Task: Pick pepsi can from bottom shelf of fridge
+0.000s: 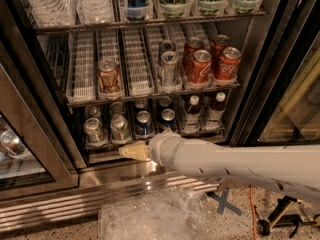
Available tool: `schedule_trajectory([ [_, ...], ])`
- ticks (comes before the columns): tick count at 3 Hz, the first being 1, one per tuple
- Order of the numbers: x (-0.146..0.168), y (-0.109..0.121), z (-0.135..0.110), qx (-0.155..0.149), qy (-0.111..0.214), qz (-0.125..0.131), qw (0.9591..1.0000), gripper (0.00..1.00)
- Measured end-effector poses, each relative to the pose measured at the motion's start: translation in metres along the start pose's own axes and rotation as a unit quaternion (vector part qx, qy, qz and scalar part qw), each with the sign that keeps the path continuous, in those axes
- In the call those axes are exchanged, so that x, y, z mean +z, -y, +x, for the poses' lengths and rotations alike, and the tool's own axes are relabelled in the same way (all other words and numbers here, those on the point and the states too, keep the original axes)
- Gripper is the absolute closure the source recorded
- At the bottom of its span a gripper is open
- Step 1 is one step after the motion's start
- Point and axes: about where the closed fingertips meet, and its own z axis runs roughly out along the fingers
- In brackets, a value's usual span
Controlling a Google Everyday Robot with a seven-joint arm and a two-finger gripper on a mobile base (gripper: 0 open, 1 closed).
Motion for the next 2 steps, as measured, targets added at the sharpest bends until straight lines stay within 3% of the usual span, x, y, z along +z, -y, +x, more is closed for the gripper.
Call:
schedule_trajectory([
  [1, -0.004, 0.017, -0.015, 0.013, 0.043, 0.056, 0.9974, 0.0],
  [2, -0.008, 0.031, -0.032, 0.013, 0.075, 0.084, 0.9936, 0.0],
])
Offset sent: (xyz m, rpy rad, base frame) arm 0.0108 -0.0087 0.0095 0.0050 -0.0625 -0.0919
